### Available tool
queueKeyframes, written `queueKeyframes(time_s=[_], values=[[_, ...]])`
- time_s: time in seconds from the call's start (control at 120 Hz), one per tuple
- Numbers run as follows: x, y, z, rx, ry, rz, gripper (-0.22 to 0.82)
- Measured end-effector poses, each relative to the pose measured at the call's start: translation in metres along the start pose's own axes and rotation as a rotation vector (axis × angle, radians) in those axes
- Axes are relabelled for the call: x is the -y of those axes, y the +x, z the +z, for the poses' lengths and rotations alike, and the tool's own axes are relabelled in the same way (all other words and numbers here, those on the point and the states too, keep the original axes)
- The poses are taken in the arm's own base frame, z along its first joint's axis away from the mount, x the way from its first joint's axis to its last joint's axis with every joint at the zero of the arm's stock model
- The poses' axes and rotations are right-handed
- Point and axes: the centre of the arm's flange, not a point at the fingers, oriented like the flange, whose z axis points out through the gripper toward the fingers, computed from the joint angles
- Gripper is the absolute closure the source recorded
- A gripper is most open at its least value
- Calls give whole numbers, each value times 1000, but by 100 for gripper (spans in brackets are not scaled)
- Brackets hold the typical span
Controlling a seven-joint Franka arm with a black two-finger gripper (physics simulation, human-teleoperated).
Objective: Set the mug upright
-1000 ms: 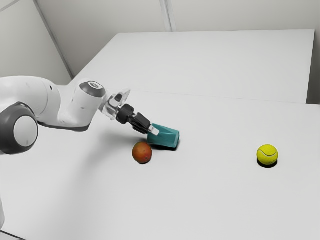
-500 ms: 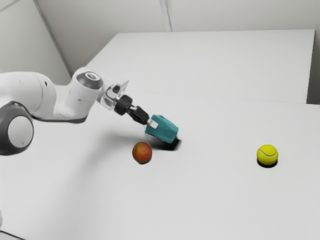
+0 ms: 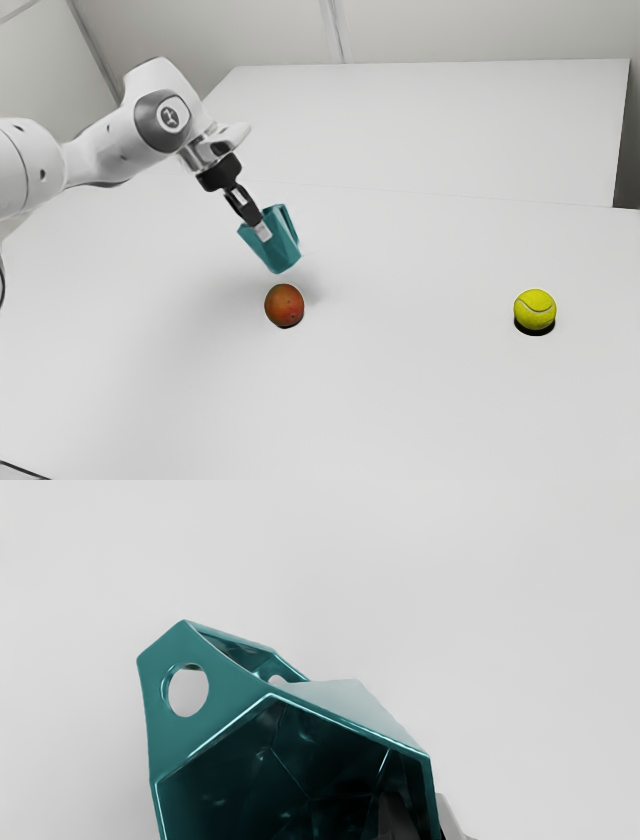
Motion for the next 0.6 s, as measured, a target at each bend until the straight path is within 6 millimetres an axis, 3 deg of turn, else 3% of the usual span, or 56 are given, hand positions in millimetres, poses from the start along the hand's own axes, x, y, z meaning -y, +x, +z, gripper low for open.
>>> queueKeyframes(time_s=[0.292, 0.6], values=[[-38, -9, 0, 109, 199, -4, 79], [-79, -32, 18, 92, 327, -40, 79]])
